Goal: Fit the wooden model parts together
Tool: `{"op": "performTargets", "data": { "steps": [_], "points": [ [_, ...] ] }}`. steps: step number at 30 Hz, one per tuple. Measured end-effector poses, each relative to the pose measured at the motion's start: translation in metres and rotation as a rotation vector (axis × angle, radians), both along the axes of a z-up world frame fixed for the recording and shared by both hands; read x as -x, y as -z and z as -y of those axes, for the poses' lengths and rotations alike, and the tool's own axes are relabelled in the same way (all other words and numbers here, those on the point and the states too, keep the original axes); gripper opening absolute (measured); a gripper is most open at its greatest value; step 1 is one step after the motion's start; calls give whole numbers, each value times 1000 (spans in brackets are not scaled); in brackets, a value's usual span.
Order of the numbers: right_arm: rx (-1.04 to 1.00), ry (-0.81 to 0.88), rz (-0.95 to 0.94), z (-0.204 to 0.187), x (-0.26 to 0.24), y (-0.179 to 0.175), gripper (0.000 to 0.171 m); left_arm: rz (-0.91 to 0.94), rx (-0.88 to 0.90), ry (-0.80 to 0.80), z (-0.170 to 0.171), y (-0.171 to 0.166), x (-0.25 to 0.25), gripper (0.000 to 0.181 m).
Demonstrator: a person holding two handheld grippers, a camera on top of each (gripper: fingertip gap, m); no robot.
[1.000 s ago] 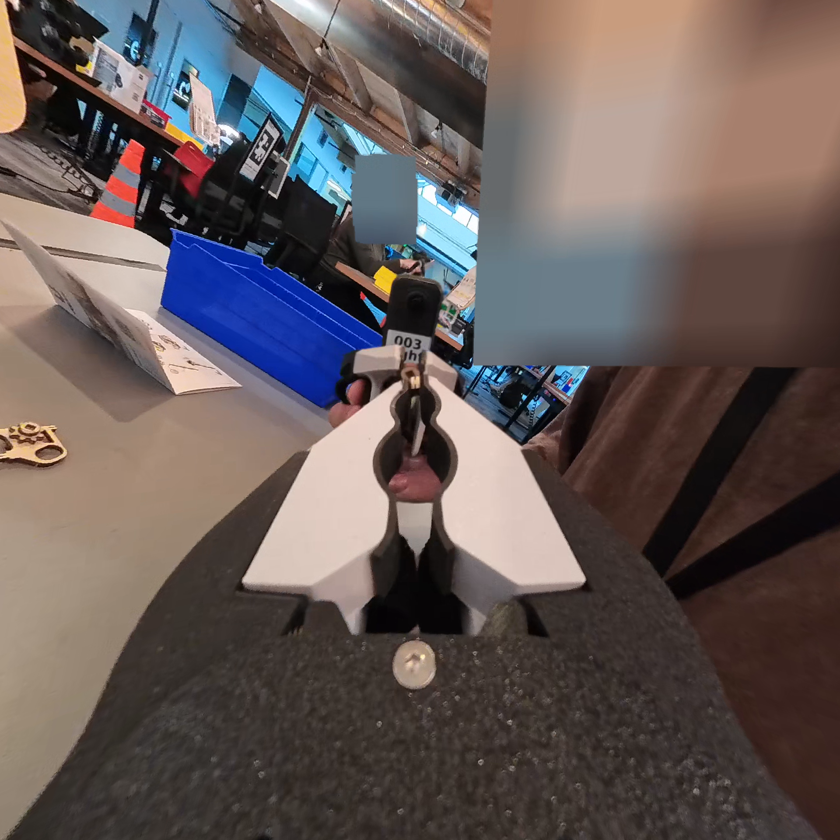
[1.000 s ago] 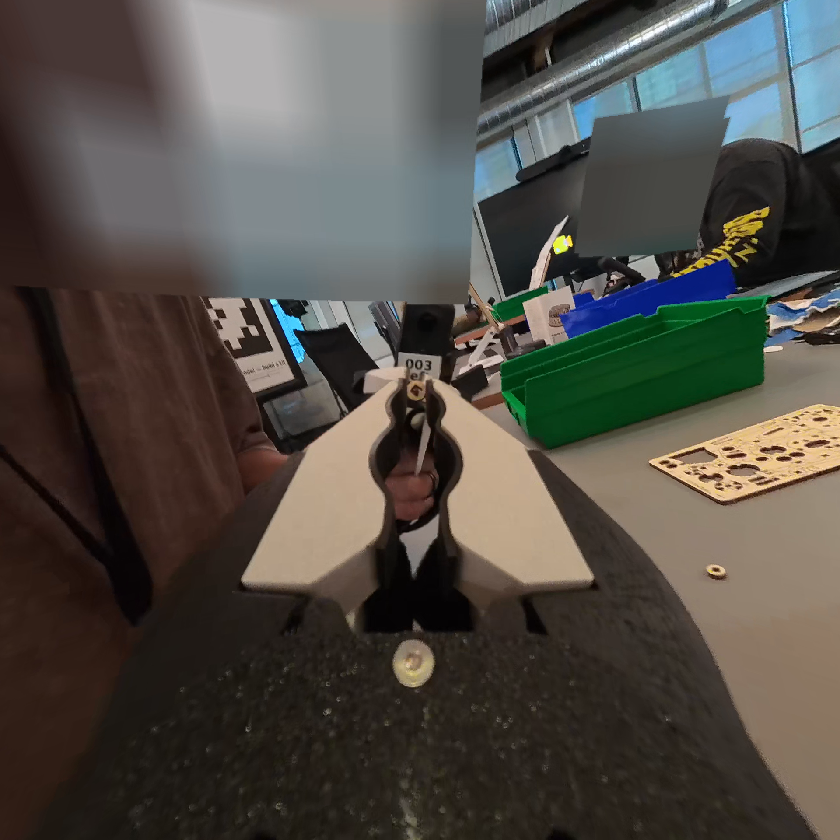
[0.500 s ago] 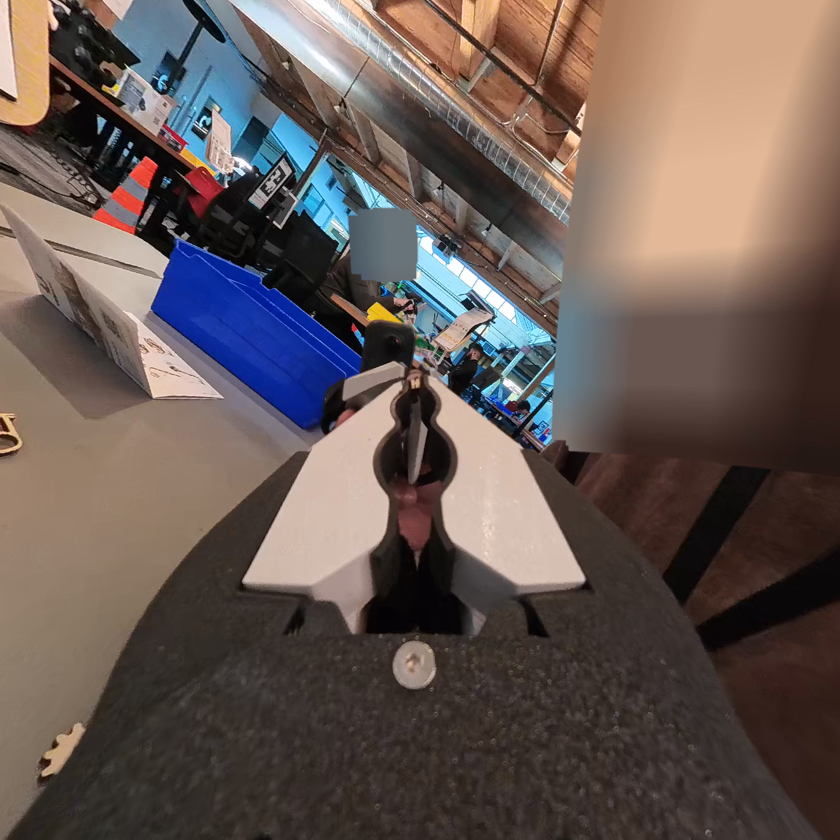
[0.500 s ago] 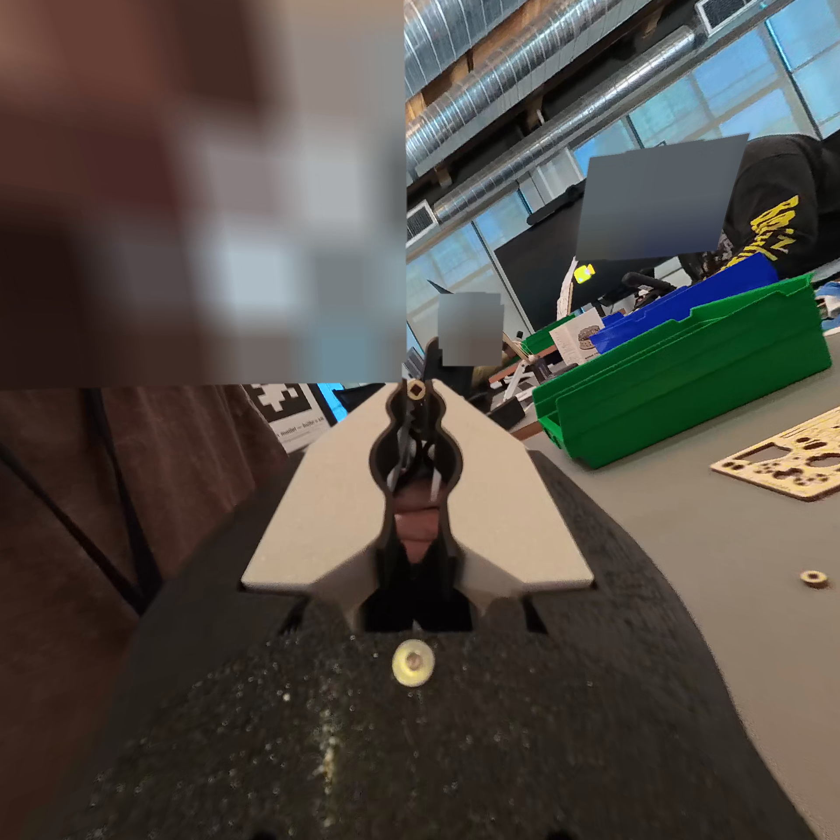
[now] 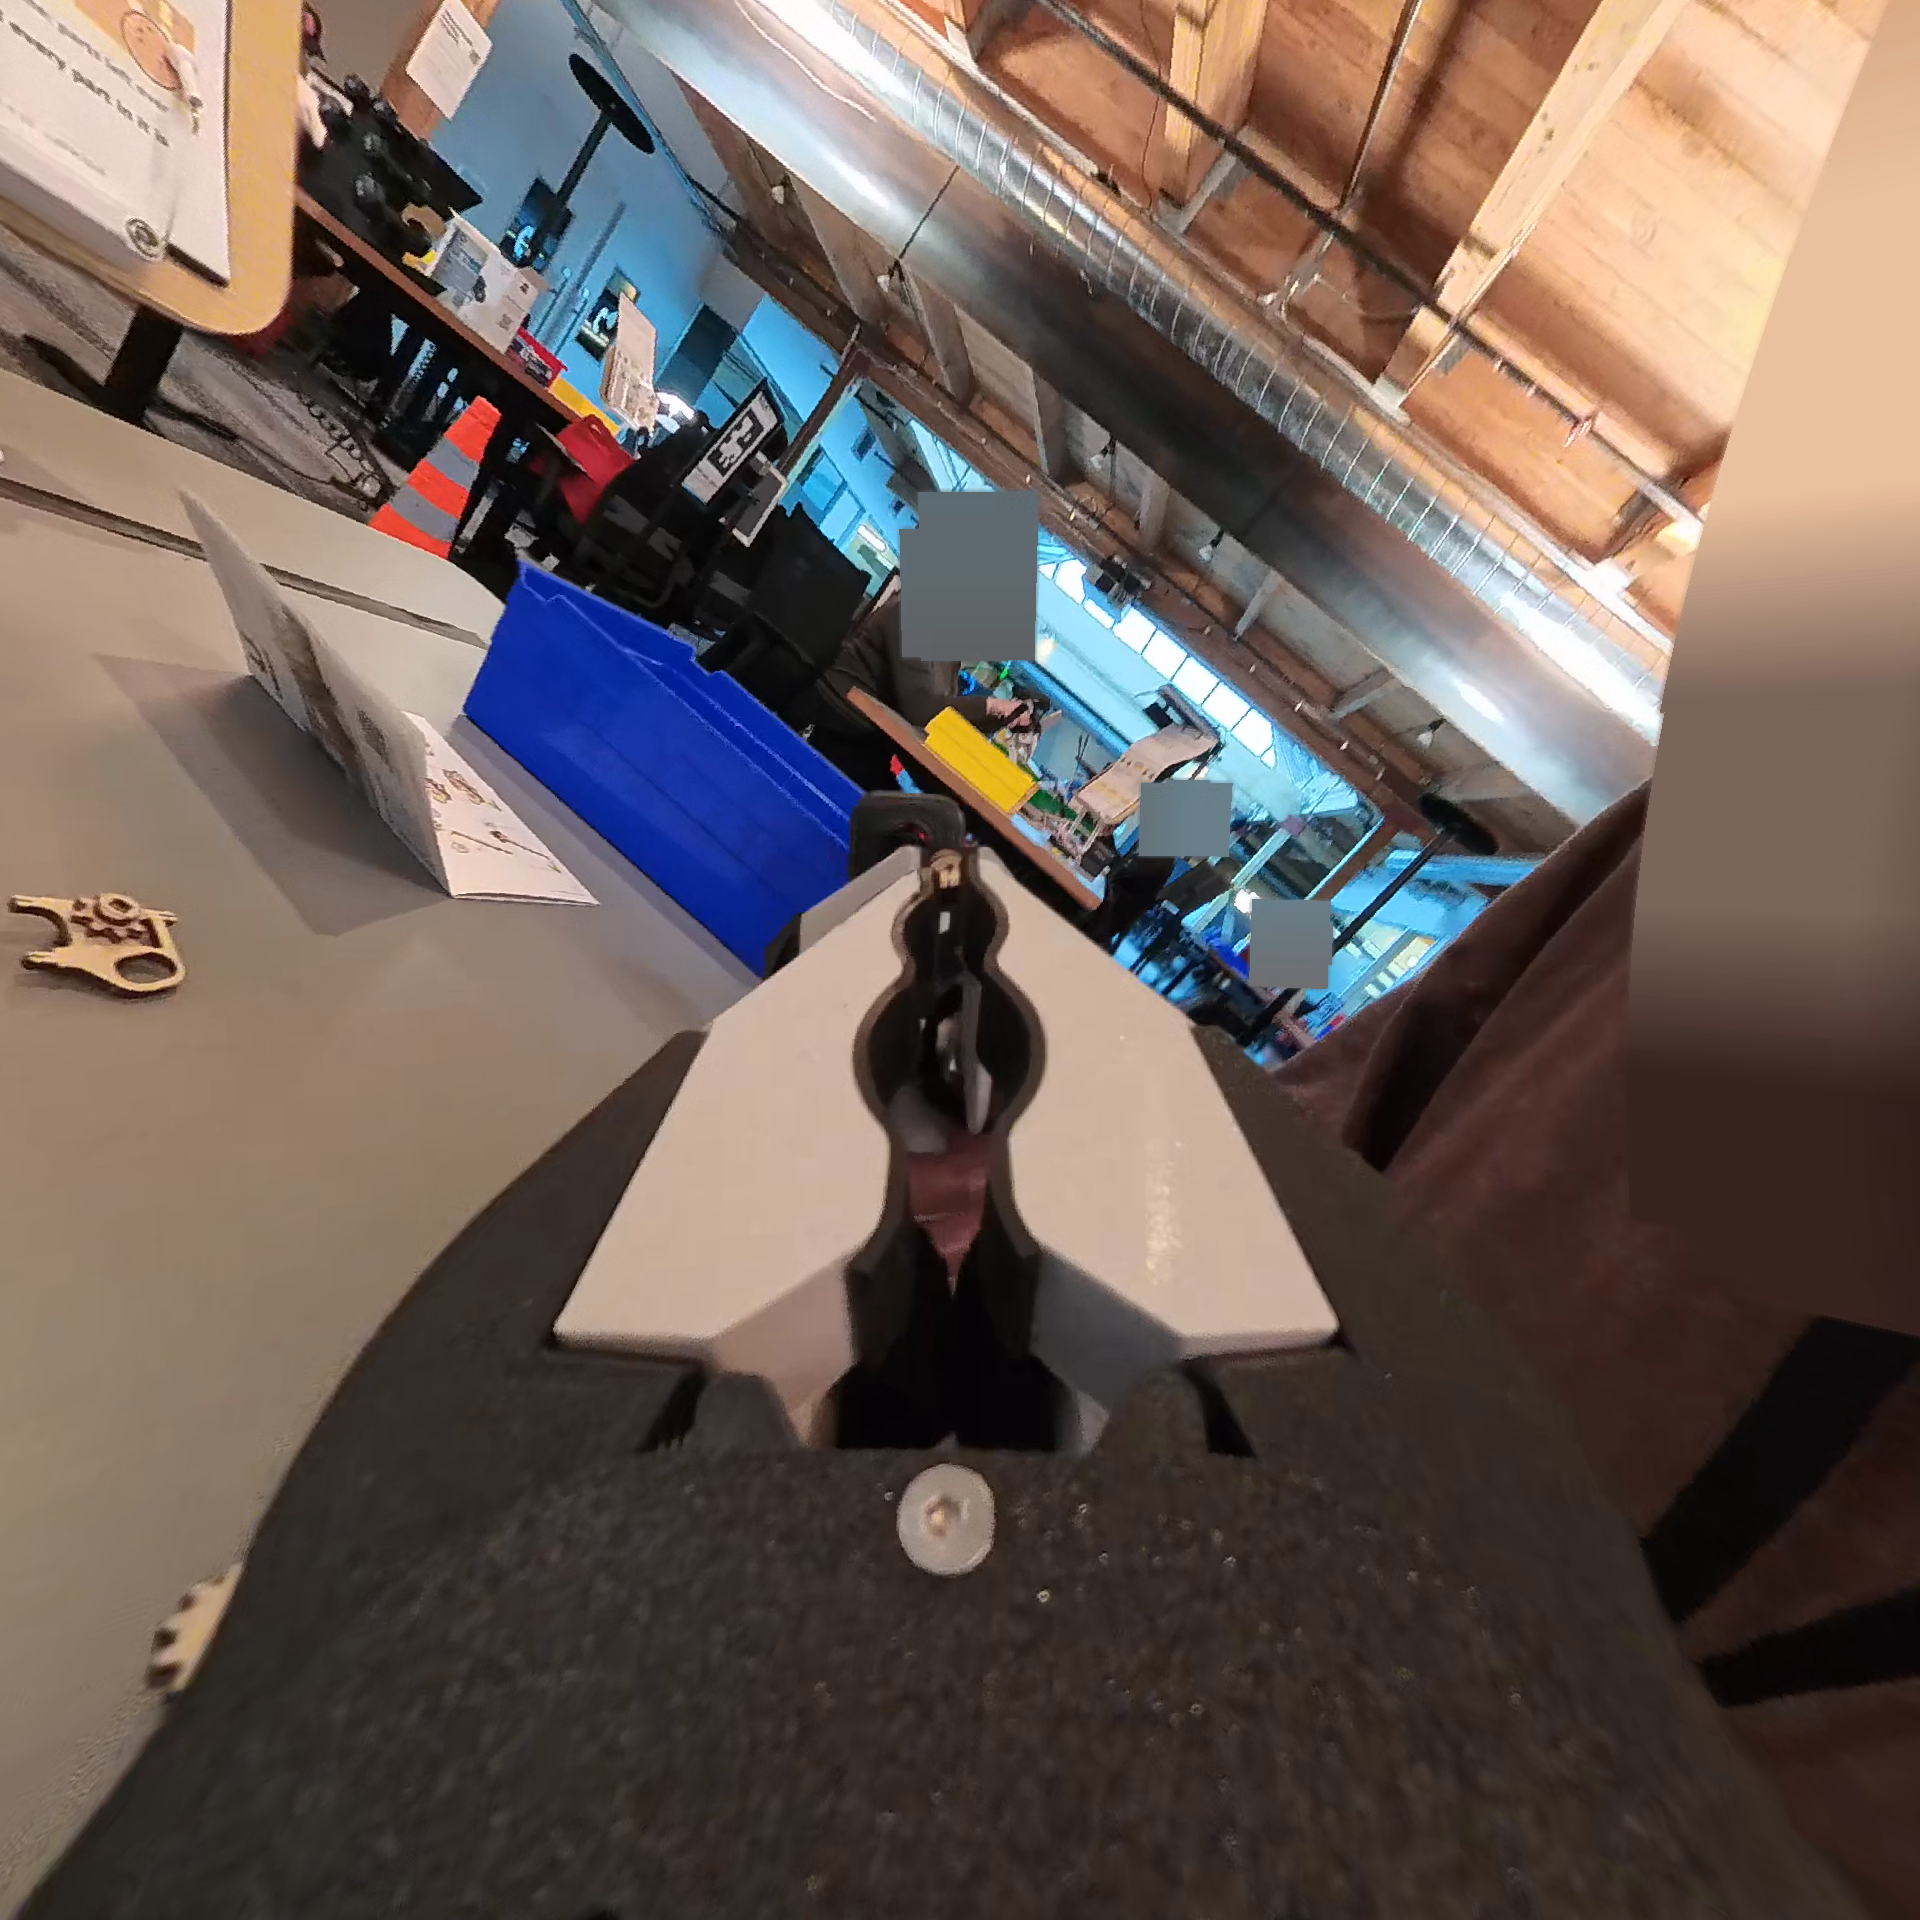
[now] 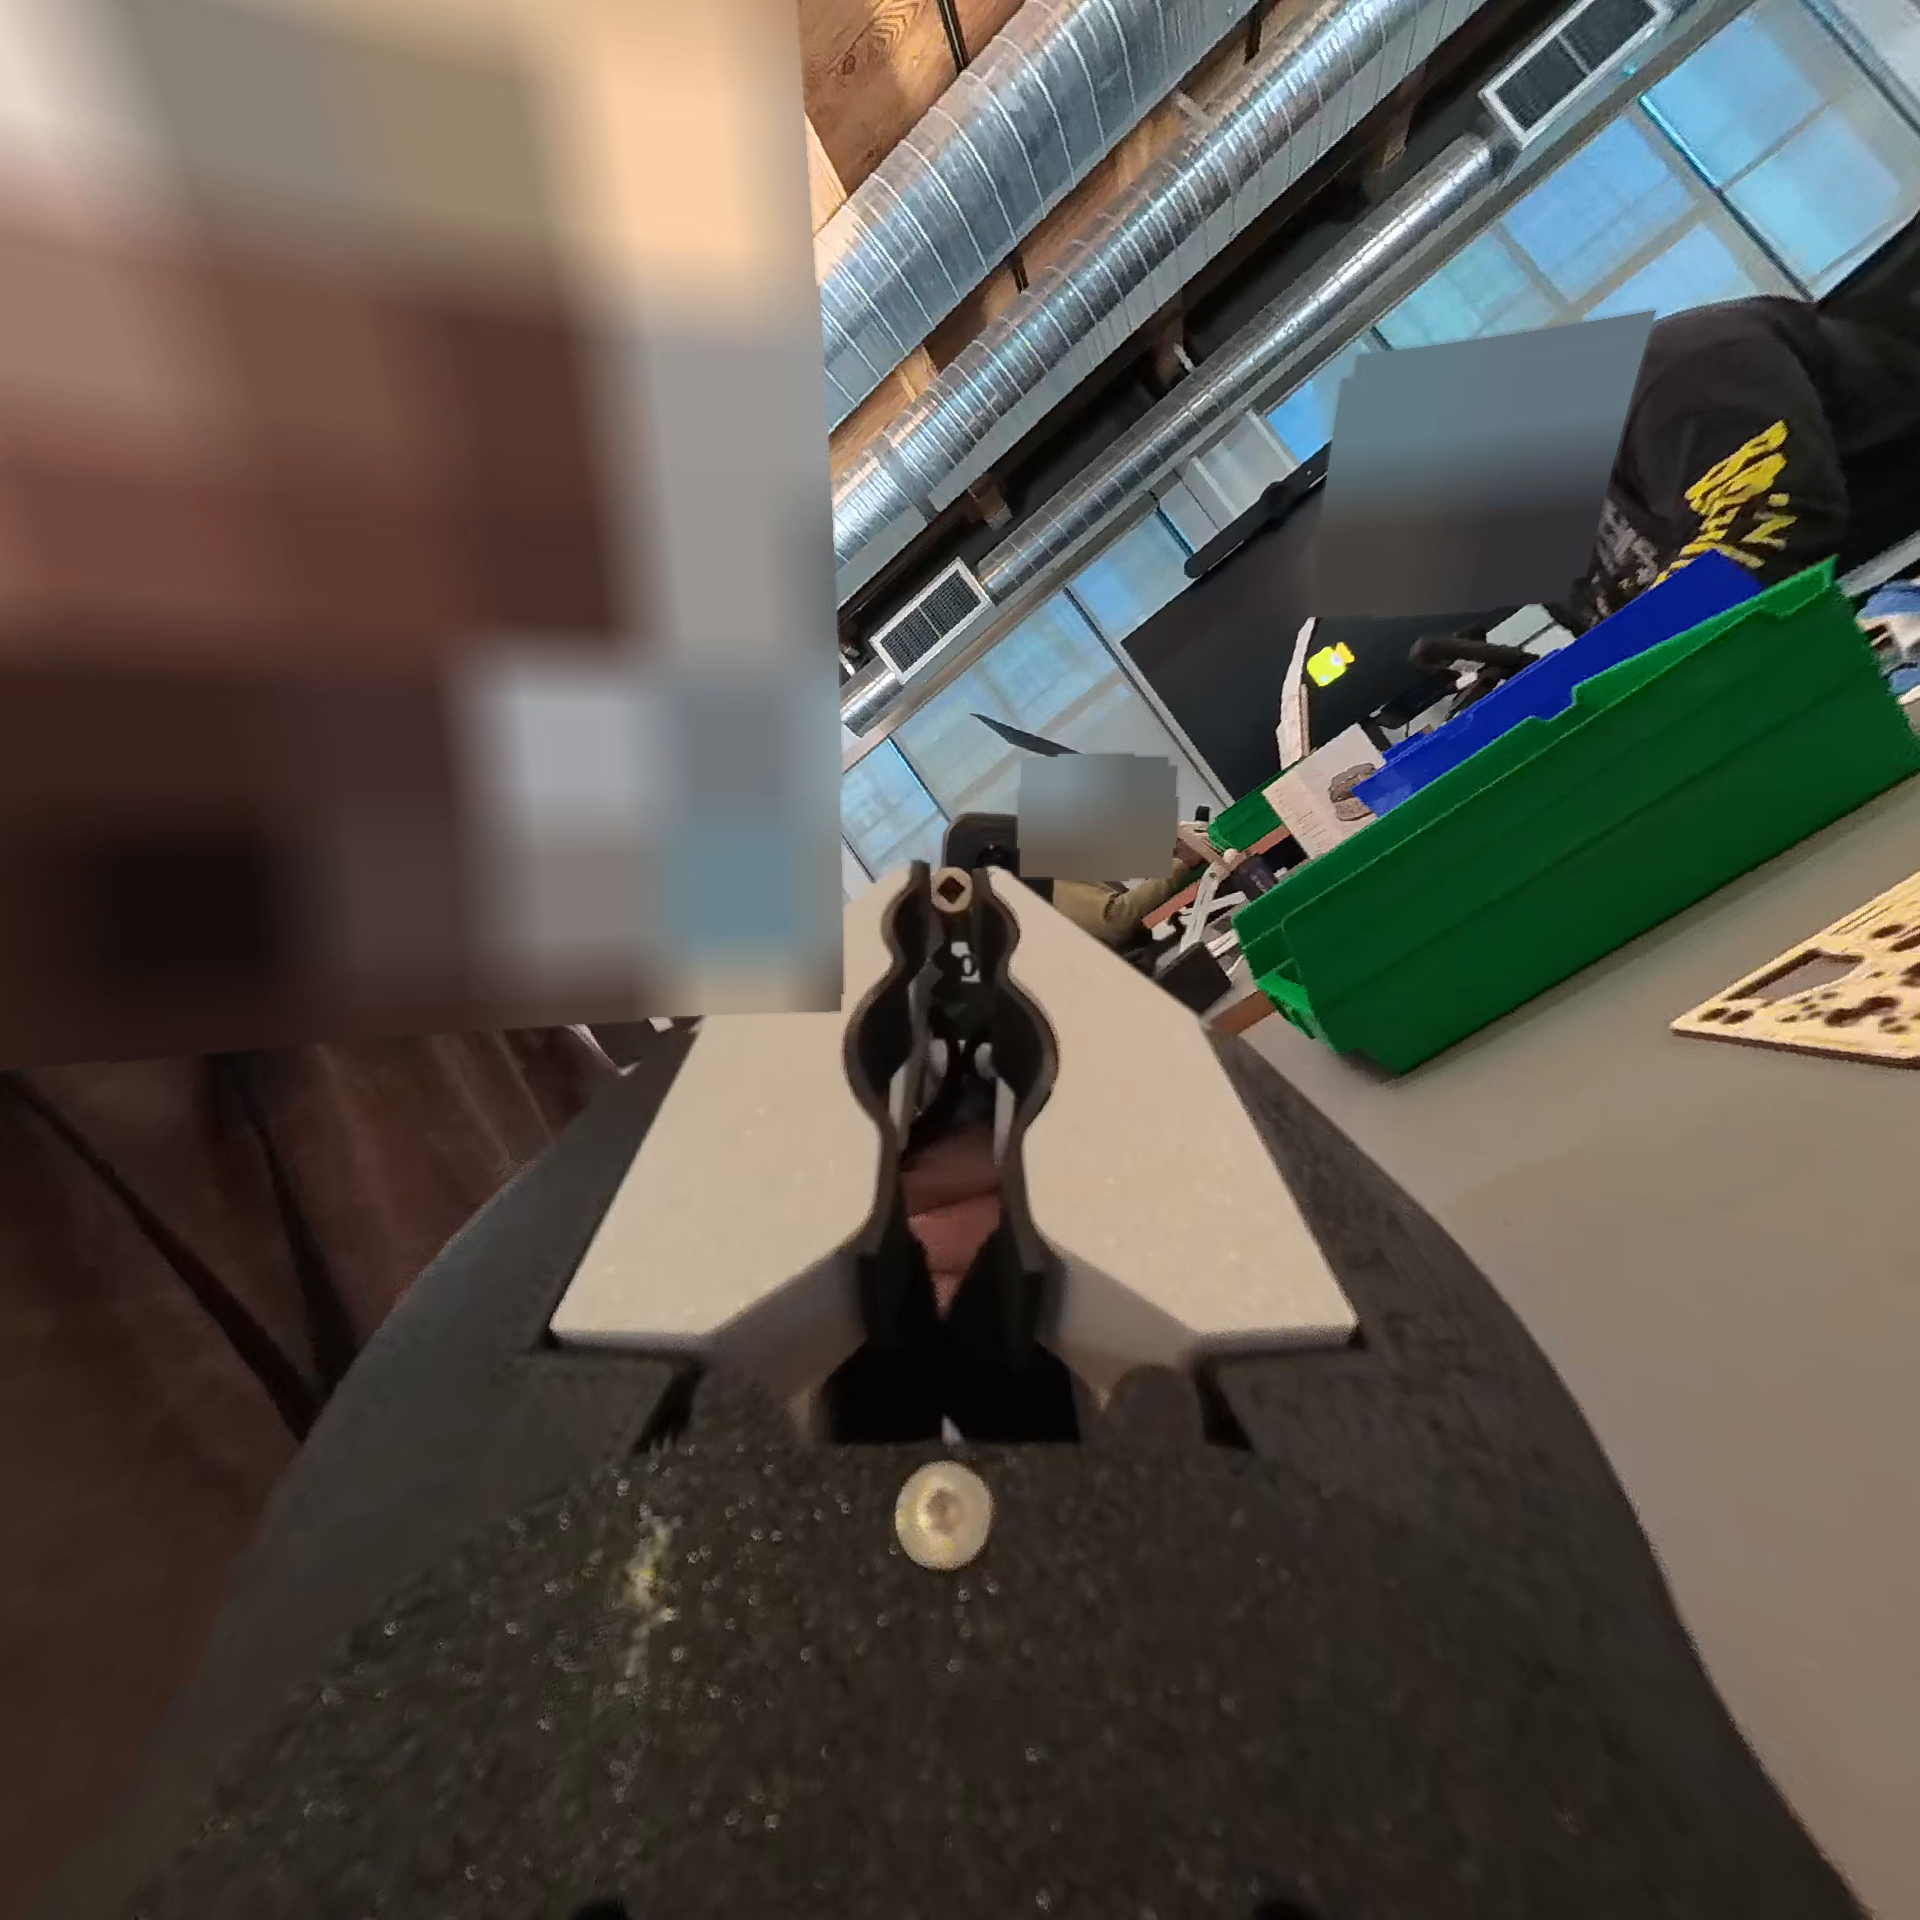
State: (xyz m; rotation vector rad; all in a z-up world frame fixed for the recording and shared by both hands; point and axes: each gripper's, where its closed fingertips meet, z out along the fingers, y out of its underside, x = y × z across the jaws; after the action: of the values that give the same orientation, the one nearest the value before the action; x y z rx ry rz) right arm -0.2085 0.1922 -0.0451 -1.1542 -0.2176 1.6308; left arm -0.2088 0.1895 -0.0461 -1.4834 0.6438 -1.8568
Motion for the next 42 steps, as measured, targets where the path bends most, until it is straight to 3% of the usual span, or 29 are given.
{"op": "performTargets", "data": {
  "steps": [13,32,42],
  "points": [
    [-218,113,202,4,-2,-6,8,182,285,71,3,-5,-2,1],
    [-199,99,278,1,0,2,7,136,278,59,1,4,-1,0],
    [-324,309,592,-7,6,7,17,198,360,10,-12,2,3,0]
  ]
}}
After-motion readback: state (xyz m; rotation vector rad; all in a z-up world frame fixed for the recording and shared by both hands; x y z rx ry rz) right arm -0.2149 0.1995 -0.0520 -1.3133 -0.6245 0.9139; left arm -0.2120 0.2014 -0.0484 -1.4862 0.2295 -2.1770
